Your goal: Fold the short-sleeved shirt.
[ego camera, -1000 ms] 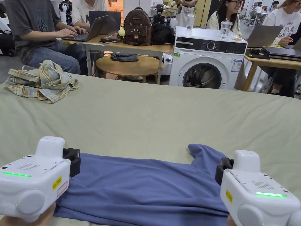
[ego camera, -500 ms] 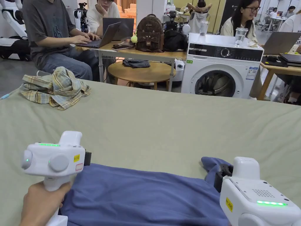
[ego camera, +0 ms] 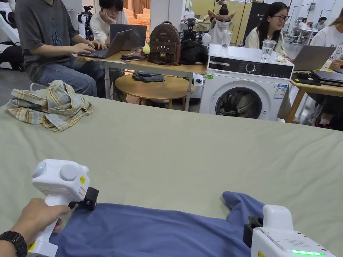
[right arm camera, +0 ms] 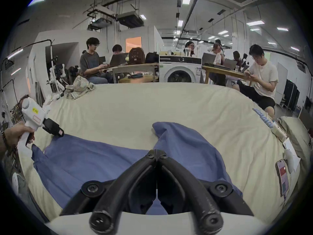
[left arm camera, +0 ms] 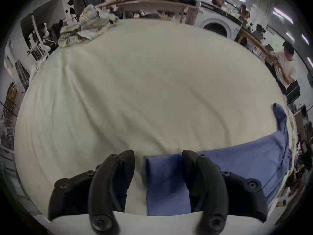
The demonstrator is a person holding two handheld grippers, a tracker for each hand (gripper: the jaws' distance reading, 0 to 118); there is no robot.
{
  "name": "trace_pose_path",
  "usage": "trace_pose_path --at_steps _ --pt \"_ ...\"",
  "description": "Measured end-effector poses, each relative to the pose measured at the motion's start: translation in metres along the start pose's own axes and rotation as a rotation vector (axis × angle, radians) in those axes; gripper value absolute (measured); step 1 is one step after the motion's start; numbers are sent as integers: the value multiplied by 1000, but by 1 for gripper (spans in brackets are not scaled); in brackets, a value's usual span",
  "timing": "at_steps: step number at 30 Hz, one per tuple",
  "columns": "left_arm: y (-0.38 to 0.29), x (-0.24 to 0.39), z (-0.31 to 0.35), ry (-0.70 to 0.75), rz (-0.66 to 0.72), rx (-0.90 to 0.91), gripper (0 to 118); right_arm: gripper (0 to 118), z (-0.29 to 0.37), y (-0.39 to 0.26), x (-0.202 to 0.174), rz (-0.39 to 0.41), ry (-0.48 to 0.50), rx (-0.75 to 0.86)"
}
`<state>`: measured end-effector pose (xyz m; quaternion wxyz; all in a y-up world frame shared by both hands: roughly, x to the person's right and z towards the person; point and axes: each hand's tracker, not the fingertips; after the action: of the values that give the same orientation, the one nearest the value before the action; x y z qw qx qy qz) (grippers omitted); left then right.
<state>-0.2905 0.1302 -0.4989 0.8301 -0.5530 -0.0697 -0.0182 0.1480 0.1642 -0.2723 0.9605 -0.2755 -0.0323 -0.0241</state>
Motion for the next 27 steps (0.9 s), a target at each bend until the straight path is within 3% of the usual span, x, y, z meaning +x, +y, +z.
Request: trace_pose_path --at_steps 3,6,14,15,17,19,21,27 --pt "-17 28 14 59 -54 84 46 0 -2 -3 8 -4 -6 -21" --pt "-27 45 22 76 -154 115 0 0 -5 -1 19 -20 -21 -40" --pt "-49 27 63 -2 -76 263 0 0 -35 38 73 -56 -87 -154" --pt "-51 26 68 -12 -72 274 0 5 -42 45 81 -54 -93 -176" --pt "-55 21 75 -23 -56 289 0 29 -59 58 97 -60 -104 -244" --pt "-59 18 81 -43 -34 306 0 33 -79 66 111 -61 -115 -282" --pt "-62 18 83 -49 -24 314 0 47 -98 71 121 -55 -133 -341" --pt "-65 20 78 -49 -18 312 0 51 -157 61 133 -115 -53 -524"
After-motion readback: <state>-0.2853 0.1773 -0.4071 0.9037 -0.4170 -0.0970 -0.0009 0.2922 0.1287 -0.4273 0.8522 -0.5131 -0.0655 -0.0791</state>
